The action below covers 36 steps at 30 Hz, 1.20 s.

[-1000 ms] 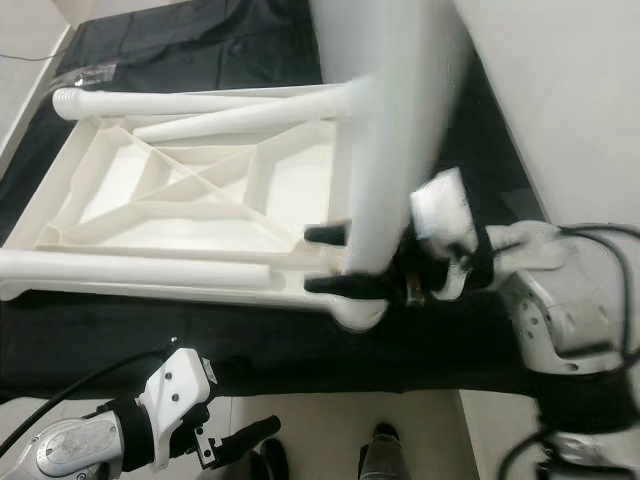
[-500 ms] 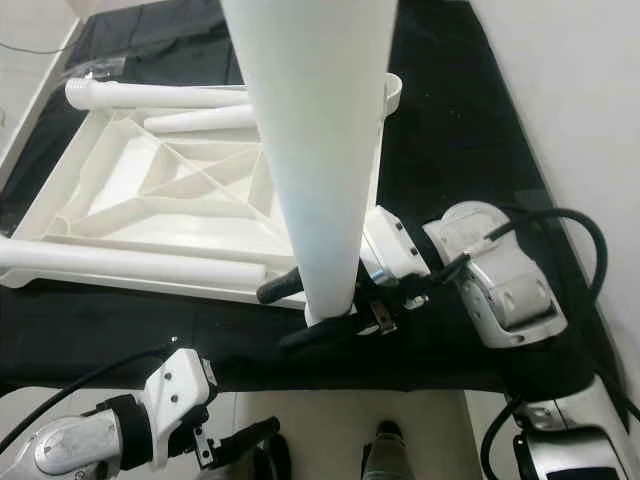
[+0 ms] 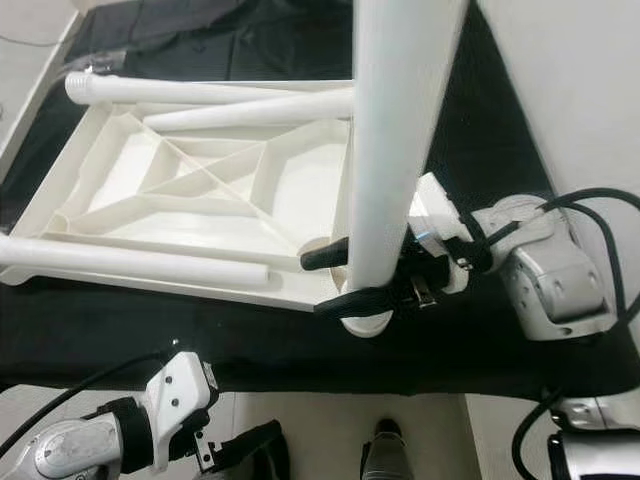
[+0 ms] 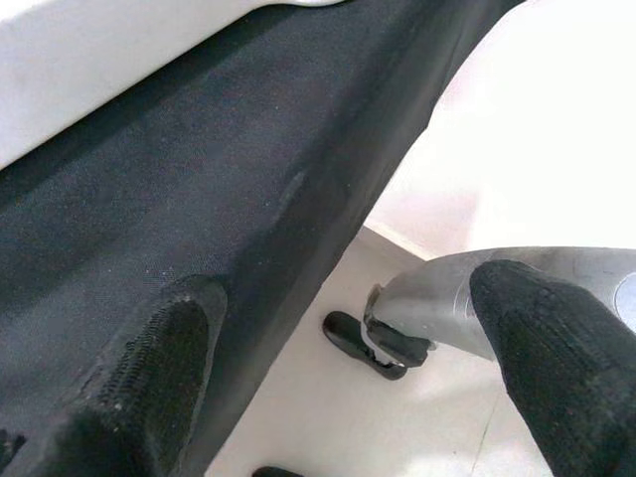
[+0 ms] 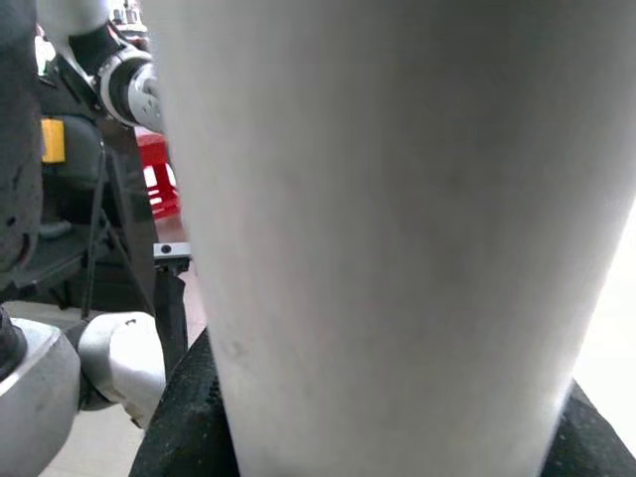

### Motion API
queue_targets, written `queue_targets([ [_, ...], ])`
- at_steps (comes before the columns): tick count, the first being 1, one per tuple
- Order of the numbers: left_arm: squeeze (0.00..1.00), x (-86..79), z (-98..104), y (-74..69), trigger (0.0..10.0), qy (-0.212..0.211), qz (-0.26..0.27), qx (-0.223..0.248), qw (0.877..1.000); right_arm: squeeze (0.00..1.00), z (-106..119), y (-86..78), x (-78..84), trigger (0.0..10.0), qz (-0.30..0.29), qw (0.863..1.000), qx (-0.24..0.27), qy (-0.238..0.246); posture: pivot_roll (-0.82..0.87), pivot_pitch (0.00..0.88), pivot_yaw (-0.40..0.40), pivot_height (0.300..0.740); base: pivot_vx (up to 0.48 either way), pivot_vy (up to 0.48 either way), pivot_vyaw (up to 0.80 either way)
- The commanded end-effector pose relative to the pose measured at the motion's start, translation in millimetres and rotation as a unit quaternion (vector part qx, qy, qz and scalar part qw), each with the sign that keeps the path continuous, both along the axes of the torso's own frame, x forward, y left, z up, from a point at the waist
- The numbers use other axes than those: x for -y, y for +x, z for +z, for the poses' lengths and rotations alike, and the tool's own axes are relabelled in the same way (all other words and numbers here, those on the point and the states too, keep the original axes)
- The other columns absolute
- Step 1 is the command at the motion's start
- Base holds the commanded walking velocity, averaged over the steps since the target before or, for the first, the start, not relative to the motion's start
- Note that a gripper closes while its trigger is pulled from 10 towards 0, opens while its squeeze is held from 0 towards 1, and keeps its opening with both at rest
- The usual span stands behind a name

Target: Building children table

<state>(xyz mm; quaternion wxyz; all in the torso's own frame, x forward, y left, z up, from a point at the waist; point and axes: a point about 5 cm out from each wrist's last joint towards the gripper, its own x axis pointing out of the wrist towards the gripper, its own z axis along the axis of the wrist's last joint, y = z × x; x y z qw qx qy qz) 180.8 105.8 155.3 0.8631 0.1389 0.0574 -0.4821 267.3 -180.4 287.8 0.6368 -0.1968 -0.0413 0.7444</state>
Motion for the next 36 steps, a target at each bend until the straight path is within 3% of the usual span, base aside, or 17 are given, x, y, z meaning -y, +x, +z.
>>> queue_targets([
  [1, 0.00, -0.1, -5, -4.6, 10.0, 0.004, -0.006, -0.014, 1.000, 0.00, -21, -5.0, 1.6, 10.0, 0.019, 0.997, -0.067, -0.023, -0.01, 0.391, 0.171, 0.740, 0.000, 0.000, 0.00],
  [8, 0.00, -0.9, -3, -5.0, 10.0, 0.006, -0.007, -0.010, 1.000, 0.00, -34, -9.7, 0.1, 10.0, 0.032, 0.994, -0.096, -0.044, 0.00, 0.391, 0.179, 0.740, 0.000, 0.000, 0.00],
  [10, 0.00, -1.9, -3, -4.9, 10.0, 0.008, -0.009, -0.009, 1.000, 0.00, -40, -8.0, -4.3, 10.0, 0.037, 0.993, -0.087, -0.076, 0.00, 0.391, 0.179, 0.740, 0.000, 0.000, 0.00],
  [19, 0.00, -1.8, -2, -4.4, 10.0, 0.008, -0.011, -0.008, 1.000, 0.00, -45, -1.2, -16.5, 10.0, 0.038, 0.993, -0.063, -0.093, 0.00, 0.388, 0.178, 0.740, 0.000, 0.000, 0.00],
  [21, 0.00, -1.7, -3, -4.8, 10.0, 0.008, -0.011, -0.007, 1.000, 0.00, -46, 2.6, -20.4, 10.0, 0.017, 0.995, -0.053, -0.086, -0.01, 0.384, 0.177, 0.740, 0.000, 0.000, 0.00],
  [23, 0.00, -1.1, -3, -5.5, 10.0, 0.008, -0.012, -0.007, 1.000, 0.00, -46, 9.7, -24.4, 10.0, -0.041, 0.996, -0.043, -0.063, -0.01, 0.381, 0.176, 0.740, 0.000, 0.000, 0.00],
  [27, 0.00, -0.8, -3, -5.7, 10.0, 0.008, -0.012, -0.008, 1.000, 0.00, -46, 10.7, -23.3, 10.0, -0.065, 0.996, -0.044, -0.051, -0.02, 0.378, 0.176, 0.740, 0.000, 0.000, 0.00],
  [28, 0.00, -0.3, -4, -5.9, 10.0, 0.007, -0.013, -0.008, 1.000, 0.00, -46, 10.9, -18.9, 10.0, -0.101, 0.993, -0.046, -0.040, -0.03, 0.373, 0.172, 0.740, 0.000, 0.000, 0.00],
  [31, 0.00, 0.0, -5, -5.9, 10.0, 0.007, -0.014, -0.008, 1.000, 0.00, -47, 10.9, -14.7, 10.0, -0.132, 0.990, -0.046, -0.033, -0.03, 0.370, 0.168, 0.740, 0.000, 0.000, 0.00],
  [32, 0.00, 0.4, -5, -5.9, 10.0, 0.007, -0.015, -0.009, 1.000, 0.00, -48, 9.1, -8.4, 10.0, -0.174, 0.983, -0.053, -0.026, -0.04, 0.367, 0.165, 0.740, 0.000, 0.000, 0.00],
  [34, 0.00, 0.4, -5, -5.9, 10.0, 0.007, -0.015, -0.009, 1.000, 0.00, -48, 9.1, -8.4, 10.0, -0.174, 0.983, -0.053, -0.026, -0.04, 0.367, 0.165, 0.740, 0.000, 0.000, 0.00],
  [35, 0.00, 0.6, -6, -5.8, 10.0, 0.007, -0.015, -0.009, 1.000, 0.00, -52, 6.8, -3.0, 10.0, -0.220, 0.973, -0.058, -0.022, -0.05, 0.365, 0.161, 0.740, 0.000, 0.000, 0.00],
  [36, 0.00, 0.6, -6, -5.8, 10.0, 0.008, -0.015, -0.006, 1.000, 0.00, -58, 6.5, -0.3, 10.0, -0.313, 0.947, -0.074, 0.005, -0.04, 0.360, 0.136, 0.740, 0.000, 0.000, 0.00],
])
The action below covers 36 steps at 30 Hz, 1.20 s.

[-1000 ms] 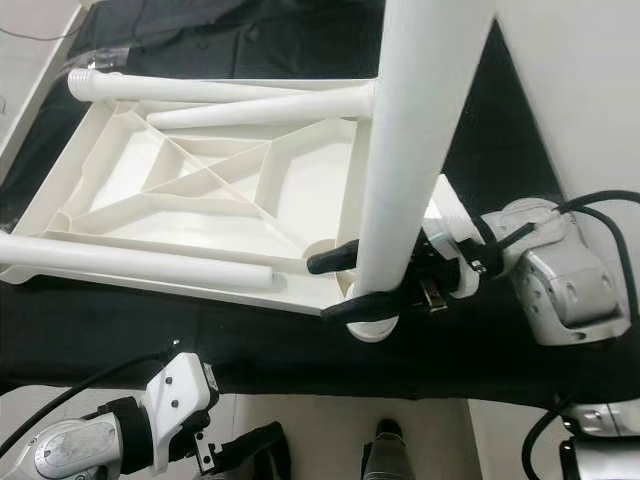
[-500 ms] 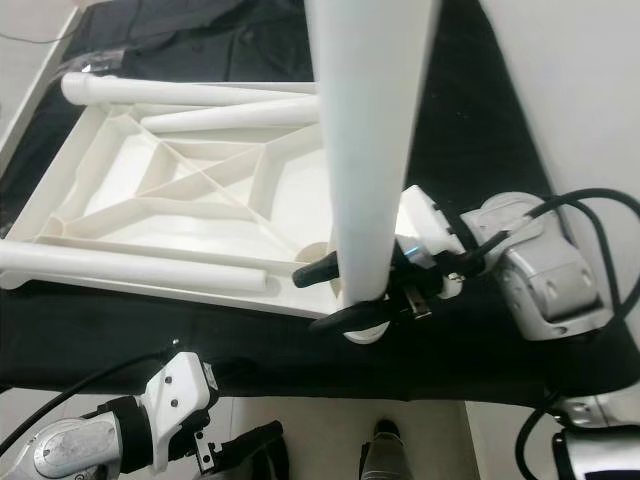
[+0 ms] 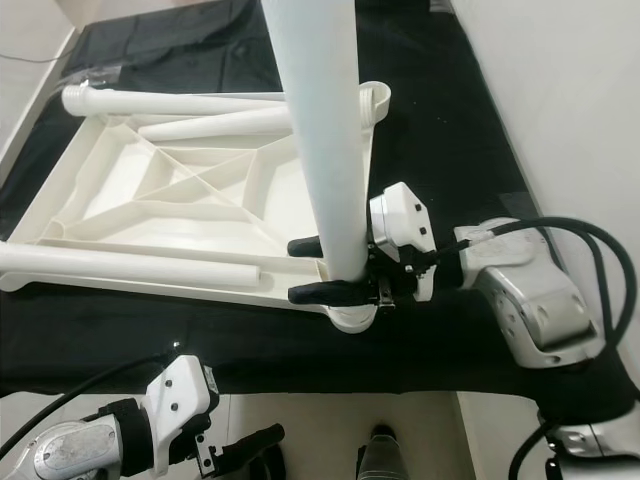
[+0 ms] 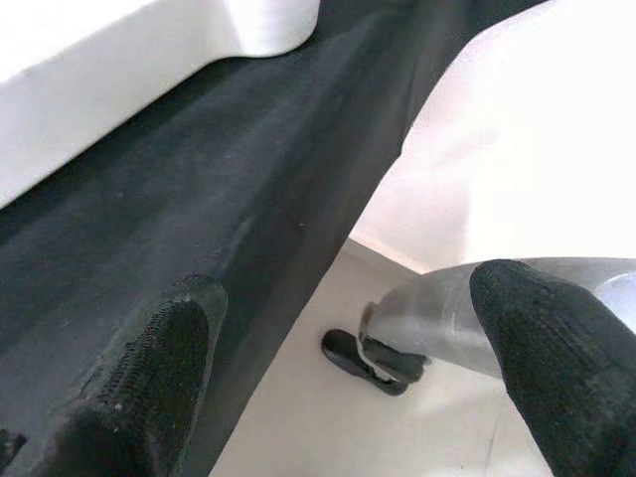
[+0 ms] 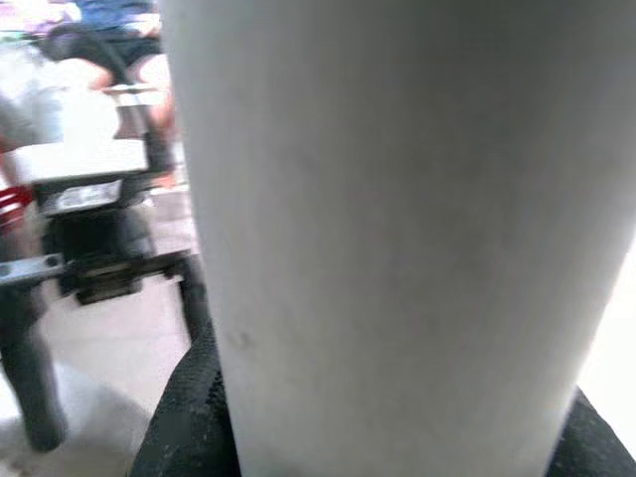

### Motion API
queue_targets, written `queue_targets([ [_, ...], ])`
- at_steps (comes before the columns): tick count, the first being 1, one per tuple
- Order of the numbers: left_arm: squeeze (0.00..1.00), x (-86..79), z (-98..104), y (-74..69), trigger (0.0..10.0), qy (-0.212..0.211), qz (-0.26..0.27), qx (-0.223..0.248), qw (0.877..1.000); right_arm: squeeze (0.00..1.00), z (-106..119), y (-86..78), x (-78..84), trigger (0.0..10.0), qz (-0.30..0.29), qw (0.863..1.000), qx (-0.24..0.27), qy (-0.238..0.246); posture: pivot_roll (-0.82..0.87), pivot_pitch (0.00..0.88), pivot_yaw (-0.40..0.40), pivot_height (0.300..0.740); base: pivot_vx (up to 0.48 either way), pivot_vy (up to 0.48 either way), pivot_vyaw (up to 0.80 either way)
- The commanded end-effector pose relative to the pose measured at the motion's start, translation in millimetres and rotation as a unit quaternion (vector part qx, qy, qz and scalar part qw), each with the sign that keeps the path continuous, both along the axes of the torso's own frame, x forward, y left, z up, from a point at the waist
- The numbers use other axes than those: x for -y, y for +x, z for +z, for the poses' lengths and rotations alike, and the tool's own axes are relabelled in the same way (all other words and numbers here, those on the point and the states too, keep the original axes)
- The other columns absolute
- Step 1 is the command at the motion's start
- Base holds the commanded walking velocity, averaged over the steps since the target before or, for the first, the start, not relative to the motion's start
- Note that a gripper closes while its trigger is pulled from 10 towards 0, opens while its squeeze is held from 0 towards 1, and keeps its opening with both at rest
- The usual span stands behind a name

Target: Building children table

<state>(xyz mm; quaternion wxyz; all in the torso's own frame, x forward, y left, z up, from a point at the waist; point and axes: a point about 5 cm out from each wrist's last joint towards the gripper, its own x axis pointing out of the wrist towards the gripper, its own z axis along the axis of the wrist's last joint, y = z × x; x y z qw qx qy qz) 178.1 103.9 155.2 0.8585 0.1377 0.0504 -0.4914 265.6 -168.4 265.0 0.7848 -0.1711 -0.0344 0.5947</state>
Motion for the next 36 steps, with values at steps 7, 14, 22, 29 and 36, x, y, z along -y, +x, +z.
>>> queue_targets([
  [7, 0.00, -9.9, -3, 3.0, 10.0, 0.017, 0.029, 0.006, 0.999, 0.00, -90, -35.7, -12.5, 10.0, -0.463, 0.874, -0.102, 0.106, -0.02, 0.352, 0.138, 0.740, 0.000, 0.000, 0.00],
  [14, 0.00, -16.5, -1, 9.3, 10.0, 0.026, 0.037, 0.017, 0.999, 0.00, -75, -22.8, -27.3, 10.0, -0.478, 0.864, -0.013, 0.159, 0.00, 0.328, 0.161, 0.740, 0.000, 0.000, 0.00],
  [22, 0.00, -16.8, 0, 17.2, 10.0, 0.025, 0.043, 0.029, 0.998, 0.00, -57, -18.9, -50.2, 10.0, -0.376, 0.910, 0.052, 0.166, 0.00, 0.312, 0.165, 0.740, 0.000, 0.000, 0.00],
  [29, 0.00, -11.5, -2, 17.7, 10.0, 0.022, 0.042, 0.029, 0.998, 0.00, -51, -21.4, -58.6, 10.0, -0.193, 0.975, 0.076, 0.085, 0.00, 0.301, 0.162, 0.740, 0.000, 0.000, 0.00],
  [36, 0.00, -10.2, -3, 17.7, 10.0, 0.021, 0.040, 0.029, 0.999, 0.00, -54, -18.5, -47.1, 10.0, -0.124, 0.990, 0.060, 0.041, 0.01, 0.296, 0.156, 0.740, 0.000, 0.000, 0.00],
])
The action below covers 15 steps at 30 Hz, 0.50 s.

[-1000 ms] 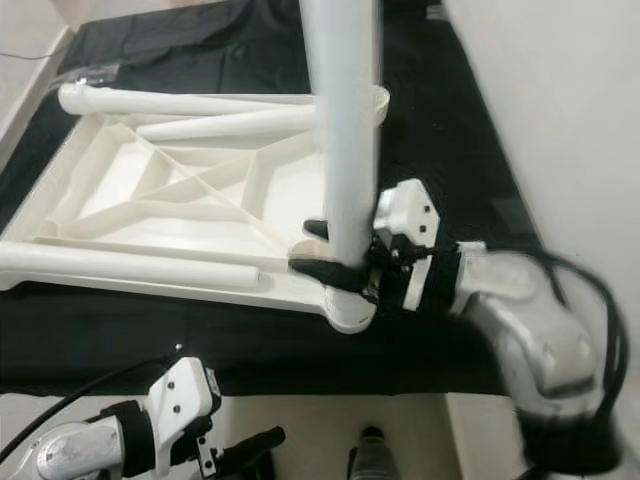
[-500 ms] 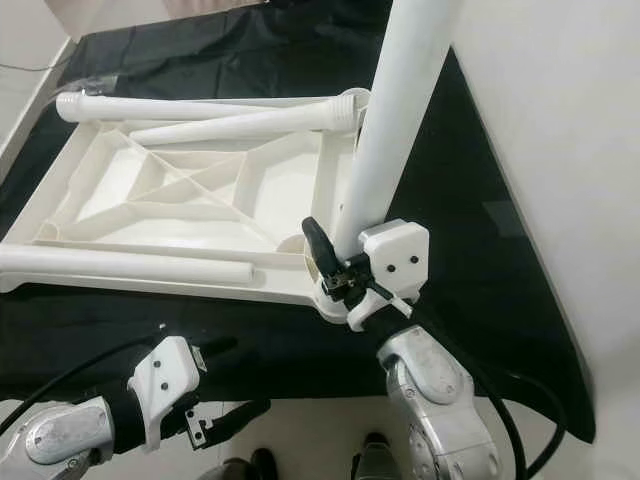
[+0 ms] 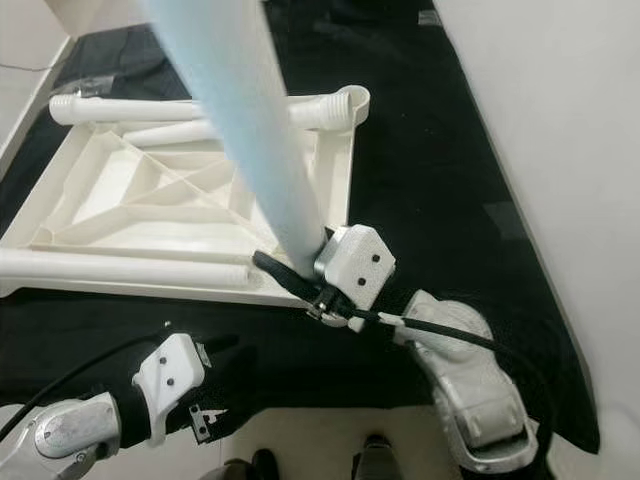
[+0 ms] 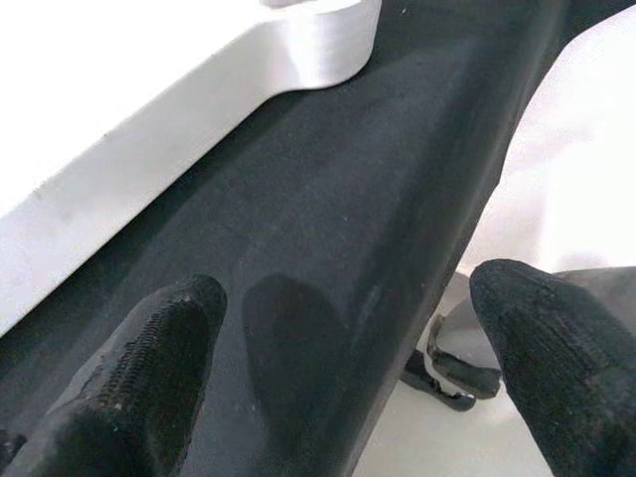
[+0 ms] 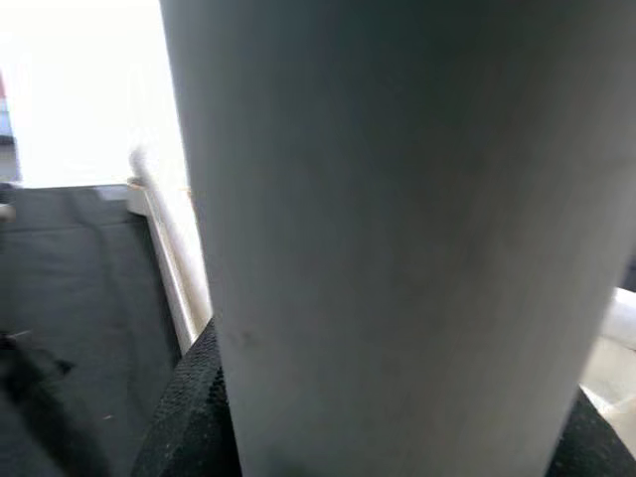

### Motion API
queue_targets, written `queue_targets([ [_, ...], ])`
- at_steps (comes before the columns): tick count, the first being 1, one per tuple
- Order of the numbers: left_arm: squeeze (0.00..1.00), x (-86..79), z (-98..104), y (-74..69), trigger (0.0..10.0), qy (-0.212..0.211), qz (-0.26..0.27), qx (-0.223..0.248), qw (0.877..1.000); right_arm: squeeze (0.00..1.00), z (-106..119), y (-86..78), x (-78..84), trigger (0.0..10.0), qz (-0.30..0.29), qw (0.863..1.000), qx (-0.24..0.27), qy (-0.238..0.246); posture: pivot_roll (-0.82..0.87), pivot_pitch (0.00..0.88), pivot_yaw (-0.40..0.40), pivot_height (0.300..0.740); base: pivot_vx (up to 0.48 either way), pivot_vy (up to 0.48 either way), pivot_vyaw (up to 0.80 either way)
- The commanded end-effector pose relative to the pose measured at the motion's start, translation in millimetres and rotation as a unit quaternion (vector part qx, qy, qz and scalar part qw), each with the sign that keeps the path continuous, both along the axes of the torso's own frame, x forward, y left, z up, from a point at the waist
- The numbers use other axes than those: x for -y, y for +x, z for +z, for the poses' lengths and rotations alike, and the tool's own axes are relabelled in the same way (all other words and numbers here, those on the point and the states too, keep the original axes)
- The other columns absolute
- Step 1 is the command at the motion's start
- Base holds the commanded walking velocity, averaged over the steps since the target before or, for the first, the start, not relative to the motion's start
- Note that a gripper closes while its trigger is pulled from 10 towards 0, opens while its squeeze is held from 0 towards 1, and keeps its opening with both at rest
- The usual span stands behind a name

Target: Building children table

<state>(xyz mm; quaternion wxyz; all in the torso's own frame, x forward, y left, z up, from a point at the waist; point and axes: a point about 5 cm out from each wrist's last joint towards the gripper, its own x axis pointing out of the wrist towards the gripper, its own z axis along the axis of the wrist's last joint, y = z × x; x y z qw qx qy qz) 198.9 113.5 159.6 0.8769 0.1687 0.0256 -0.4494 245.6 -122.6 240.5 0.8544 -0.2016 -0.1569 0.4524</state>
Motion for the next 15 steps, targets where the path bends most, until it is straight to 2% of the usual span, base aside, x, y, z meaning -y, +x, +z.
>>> queue_targets([
  [1, 0.00, -0.6, -7, -3.2, 10.0, 0.006, 0.000, -0.014, 1.000, 0.00, -29, 1.4, -1.3, 10.0, 0.012, 0.997, -0.079, -0.016, 0.01, 0.296, 0.156, 0.740, 0.000, 0.000, 0.00],
  [3, 0.00, -0.9, -7, -2.8, 10.0, 0.007, 0.000, -0.014, 1.000, 0.00, -26, 6.9, 4.8, 10.0, 0.023, 0.996, -0.077, -0.024, 0.01, 0.296, 0.152, 0.740, 0.000, 0.000, 0.00],
  [5, 0.00, -1.3, -8, -3.5, 10.0, 0.007, 0.001, -0.014, 1.000, 0.00, -9, 18.0, 25.0, 10.0, 0.066, 0.994, -0.087, -0.025, 0.01, 0.299, 0.148, 0.740, 0.000, 0.000, 0.00],
  [6, 0.00, -1.3, -8, -3.5, 10.0, 0.007, 0.001, -0.014, 1.000, 0.00, -9, 18.0, 25.0, 10.0, 0.066, 0.994, -0.087, -0.025, 0.01, 0.299, 0.148, 0.740, 0.000, 0.000, 0.00],
  [8, 0.00, -0.1, -8, -5.3, 10.0, 0.005, -0.003, -0.018, 1.000, 0.00, 3, 21.1, 39.4, 10.0, 0.099, 0.990, -0.099, -0.026, 0.01, 0.302, 0.148, 0.740, 0.000, 0.000, 0.00],
  [9, 0.00, -0.1, -8, -5.3, 10.0, 0.005, -0.003, -0.018, 1.000, 0.00, 3, 21.1, 39.4, 10.0, 0.099, 0.990, -0.099, -0.026, 0.01, 0.302, 0.148, 0.740, 0.000, 0.000, 0.00],
  [12, 0.00, 6.2, -11, -13.6, 10.0, -0.005, -0.039, -0.044, 0.998, 0.00, 5, 17.5, 57.7, 10.0, 0.148, 0.978, -0.135, -0.057, 0.01, 0.309, 0.152, 0.740, 0.000, 0.000, 0.00],
  [15, 0.00, 8.1, -12, -19.5, 10.0, -0.002, -0.063, -0.057, 0.996, 0.00, 5, 15.8, 64.5, 10.0, 0.168, 0.972, -0.152, -0.071, 0.01, 0.316, 0.158, 0.740, 0.000, 0.000, 0.00],
])
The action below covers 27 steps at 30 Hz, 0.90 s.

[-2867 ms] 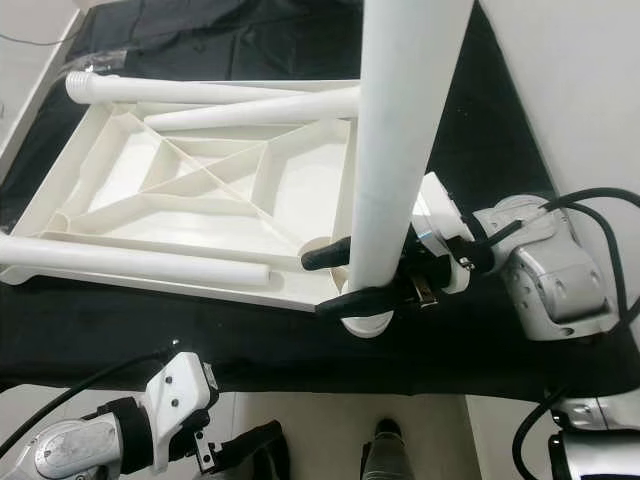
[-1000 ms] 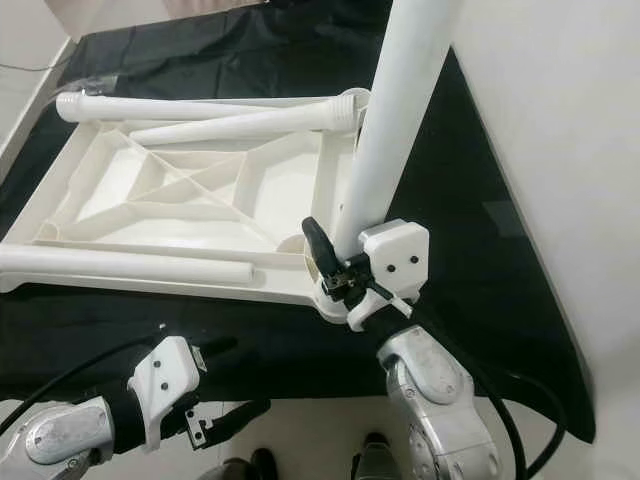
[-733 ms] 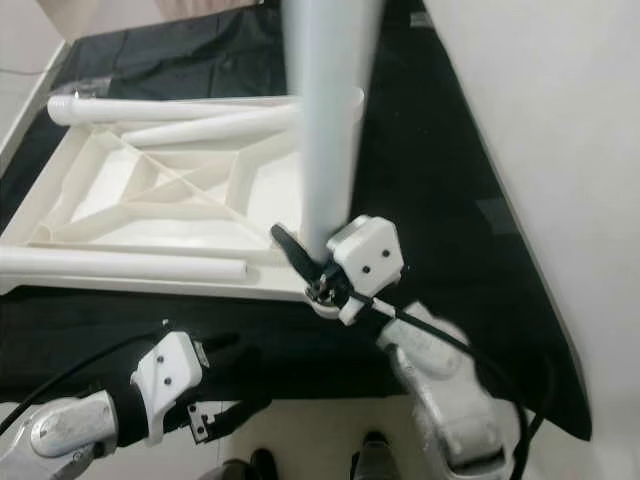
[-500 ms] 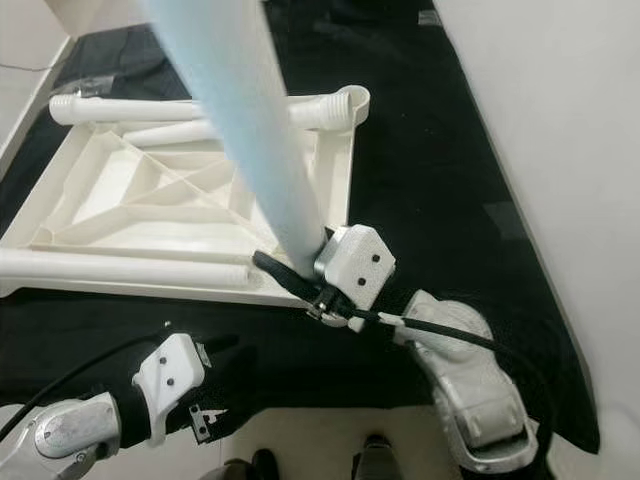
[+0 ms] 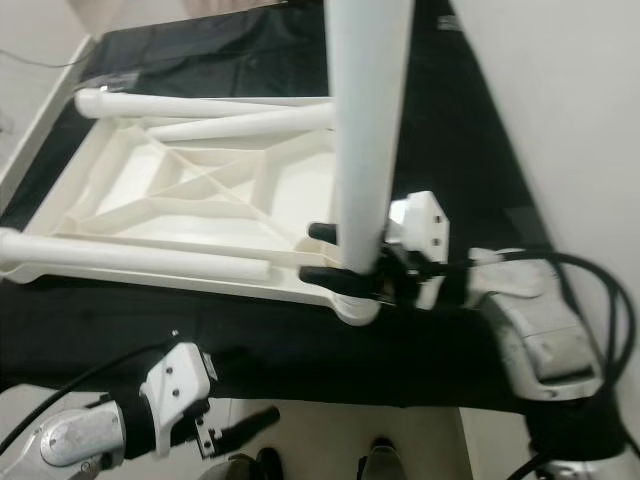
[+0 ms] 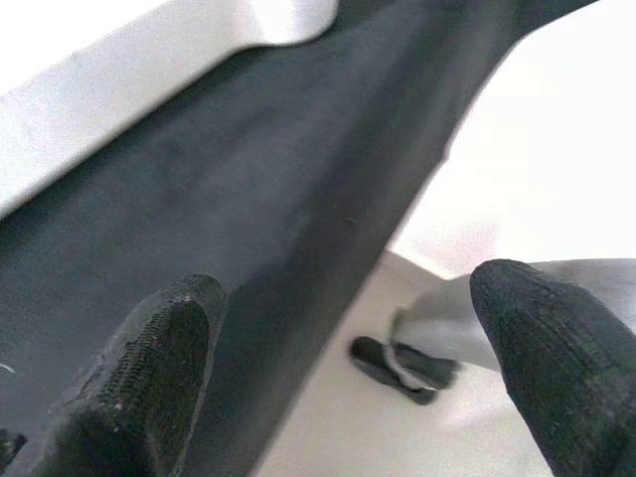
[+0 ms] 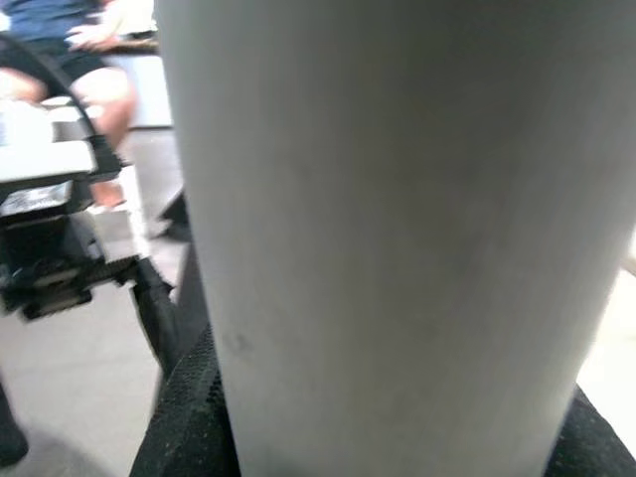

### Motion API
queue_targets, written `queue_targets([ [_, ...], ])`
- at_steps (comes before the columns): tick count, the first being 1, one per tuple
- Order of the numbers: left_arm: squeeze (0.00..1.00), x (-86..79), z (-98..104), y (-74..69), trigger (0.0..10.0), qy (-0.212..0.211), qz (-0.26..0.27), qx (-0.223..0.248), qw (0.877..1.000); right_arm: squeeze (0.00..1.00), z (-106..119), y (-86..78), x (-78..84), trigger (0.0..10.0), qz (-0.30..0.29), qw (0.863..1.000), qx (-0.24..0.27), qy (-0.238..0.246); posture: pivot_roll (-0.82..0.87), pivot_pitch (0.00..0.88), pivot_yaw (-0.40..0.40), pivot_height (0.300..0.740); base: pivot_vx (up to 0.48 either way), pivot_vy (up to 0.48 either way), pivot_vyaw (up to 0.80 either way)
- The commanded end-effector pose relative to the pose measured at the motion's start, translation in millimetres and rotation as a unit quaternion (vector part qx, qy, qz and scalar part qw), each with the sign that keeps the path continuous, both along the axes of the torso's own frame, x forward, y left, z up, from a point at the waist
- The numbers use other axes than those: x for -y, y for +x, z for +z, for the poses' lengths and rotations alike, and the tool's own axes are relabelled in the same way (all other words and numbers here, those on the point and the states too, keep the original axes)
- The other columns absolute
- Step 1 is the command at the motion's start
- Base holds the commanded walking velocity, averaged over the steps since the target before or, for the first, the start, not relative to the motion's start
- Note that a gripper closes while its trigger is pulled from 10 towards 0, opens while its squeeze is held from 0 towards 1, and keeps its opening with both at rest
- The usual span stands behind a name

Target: Building children table

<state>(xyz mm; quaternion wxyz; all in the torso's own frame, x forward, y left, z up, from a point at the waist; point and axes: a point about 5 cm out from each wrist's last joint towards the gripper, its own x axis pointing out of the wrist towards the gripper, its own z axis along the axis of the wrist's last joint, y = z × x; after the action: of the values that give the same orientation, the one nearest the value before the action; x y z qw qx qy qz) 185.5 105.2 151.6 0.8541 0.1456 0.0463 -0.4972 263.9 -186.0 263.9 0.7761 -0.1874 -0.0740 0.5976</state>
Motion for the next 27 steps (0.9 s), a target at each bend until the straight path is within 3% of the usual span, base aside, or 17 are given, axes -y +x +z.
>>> queue_targets([
  [1, 0.00, -0.2, -4, -7.1, 10.0, 0.009, -0.019, -0.021, 1.000, 0.00, -18, -2.3, 2.4, 10.0, 0.025, 0.998, -0.061, -0.015, 0.01, 0.316, 0.158, 0.740, 0.000, 0.000, 0.00],
  [5, 0.00, -0.6, -4, -7.7, 10.0, 0.010, -0.020, -0.021, 1.000, 0.00, -18, -2.2, 2.9, 10.0, 0.032, 0.997, -0.064, -0.018, 0.01, 0.322, 0.162, 0.740, 0.000, 0.000, 0.00],
  [10, 0.00, -3.6, -3, -9.6, 10.0, 0.017, -0.023, -0.020, 0.999, 0.00, -24, -0.6, -9.5, 10.0, 0.115, 0.988, -0.082, -0.056, 0.02, 0.348, 0.182, 0.740, 0.000, 0.000, 0.00],
  [14, 0.00, -3.3, -3, -10.4, 10.0, 0.018, -0.023, -0.019, 0.999, 0.00, -23, 1.5, -13.2, 10.0, 0.134, 0.985, -0.078, -0.069, 0.03, 0.356, 0.181, 0.740, 0.000, 0.000, 0.00],
  [16, 0.00, -4.4, -1, -12.5, 10.0, 0.019, -0.019, -0.016, 0.999, 0.00, -24, 3.2, -18.7, 10.0, 0.166, 0.976, -0.066, -0.122, 0.05, 0.382, 0.179, 0.740, 0.000, 0.000, 0.00],
  [19, 0.00, -6.2, 0, -15.7, 10.0, 0.020, -0.015, -0.018, 1.000, 0.00, -24, 1.5, -21.0, 10.0, 0.189, 0.967, -0.060, -0.158, 0.05, 0.394, 0.180, 0.740, 0.000, 0.000, 0.00],
  [27, 0.00, -6.4, 0, -18.4, 10.0, 0.018, -0.014, -0.024, 0.999, 0.00, -18, 3.2, -20.1, 10.0, 0.202, 0.964, -0.068, -0.160, 0.05, 0.404, 0.179, 0.740, 0.000, 0.000, 0.00],
])
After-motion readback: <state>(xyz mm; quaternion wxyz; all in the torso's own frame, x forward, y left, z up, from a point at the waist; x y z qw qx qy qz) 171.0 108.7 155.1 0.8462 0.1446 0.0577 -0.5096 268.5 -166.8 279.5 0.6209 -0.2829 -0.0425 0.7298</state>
